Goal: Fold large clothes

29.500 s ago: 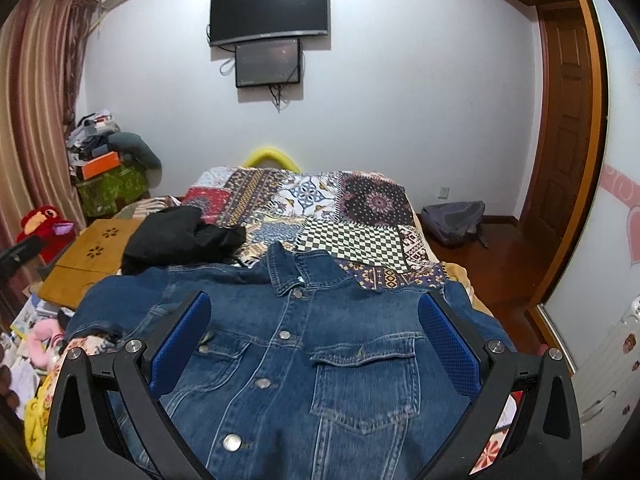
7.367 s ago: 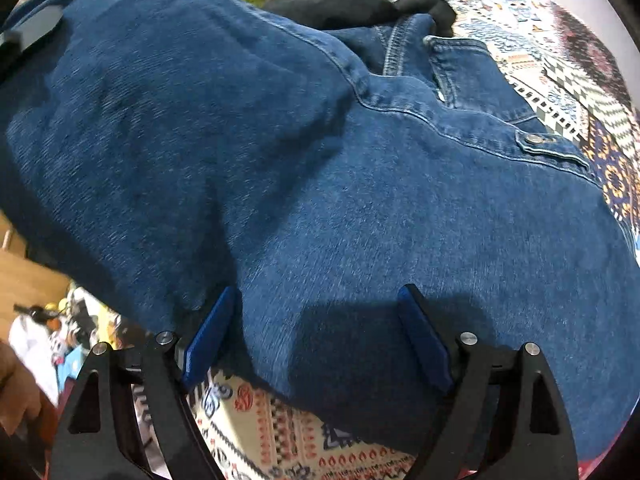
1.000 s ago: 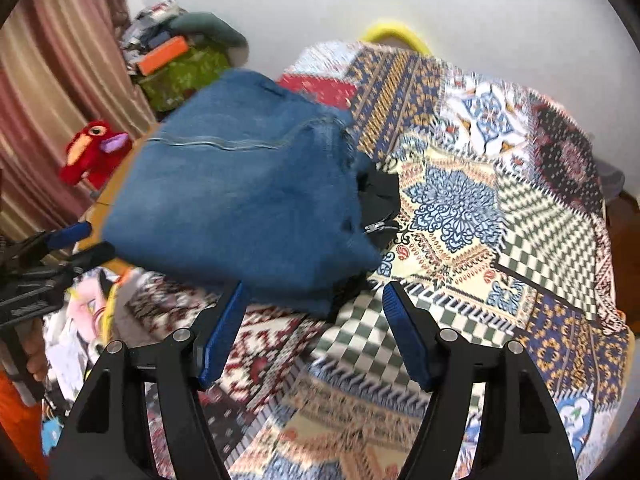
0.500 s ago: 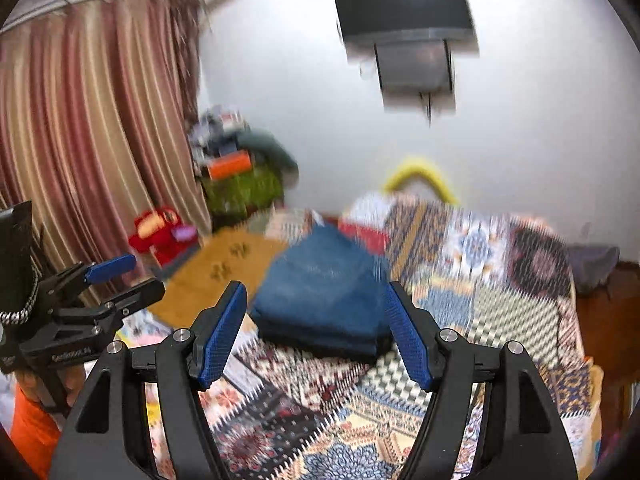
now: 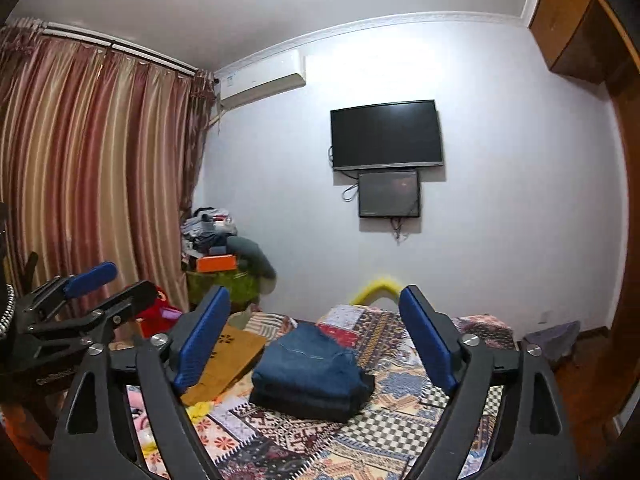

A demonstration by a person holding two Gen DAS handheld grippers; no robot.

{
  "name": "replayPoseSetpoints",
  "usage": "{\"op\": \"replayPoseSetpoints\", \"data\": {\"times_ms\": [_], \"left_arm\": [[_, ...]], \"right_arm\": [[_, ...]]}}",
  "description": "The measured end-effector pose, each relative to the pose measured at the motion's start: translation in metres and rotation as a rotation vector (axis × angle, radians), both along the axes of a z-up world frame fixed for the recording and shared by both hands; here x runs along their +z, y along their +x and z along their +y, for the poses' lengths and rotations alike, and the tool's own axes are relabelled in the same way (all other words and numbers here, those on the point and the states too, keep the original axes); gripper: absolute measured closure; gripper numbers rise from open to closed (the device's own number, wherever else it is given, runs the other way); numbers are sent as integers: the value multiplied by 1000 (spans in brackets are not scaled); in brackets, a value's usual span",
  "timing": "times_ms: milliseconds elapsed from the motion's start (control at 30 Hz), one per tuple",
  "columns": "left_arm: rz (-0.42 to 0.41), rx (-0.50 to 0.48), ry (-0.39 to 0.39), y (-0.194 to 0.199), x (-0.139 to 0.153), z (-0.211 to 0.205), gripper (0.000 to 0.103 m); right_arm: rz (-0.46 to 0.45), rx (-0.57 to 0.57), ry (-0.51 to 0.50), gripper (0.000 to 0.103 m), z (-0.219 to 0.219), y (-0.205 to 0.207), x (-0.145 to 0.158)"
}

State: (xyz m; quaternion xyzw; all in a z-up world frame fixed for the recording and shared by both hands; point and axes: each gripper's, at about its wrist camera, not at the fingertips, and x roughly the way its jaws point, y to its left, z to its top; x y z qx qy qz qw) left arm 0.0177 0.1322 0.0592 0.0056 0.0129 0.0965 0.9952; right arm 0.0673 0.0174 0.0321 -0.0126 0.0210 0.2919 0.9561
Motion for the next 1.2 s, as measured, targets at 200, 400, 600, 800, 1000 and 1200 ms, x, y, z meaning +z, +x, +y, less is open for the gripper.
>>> {"op": "replayPoseSetpoints", "data": {"times_ms": [200,400,600,800,1000,1200], "left_arm": [[-23,42,-48,-14,-17,2,4],[9,56,-54,-12,-25,2,1],[30,61,-89,-10,-32,6,1],[48,78,-118,-5,-38,15,1],[56,88,-139,-3,-41,21,1],[63,93,-139,-2,-43,23,1]], "right_arm": [[24,-51,14,0,0,4,-4],[82,-57,32,0,-7,9,-7],[93,-50,20,0,-9,6,-12],[93,-54,4,0,-8,2,-15],[101,-55,-10,0,-7,2,-17],[113,-57,-23,0,-5,4,-17]]}}
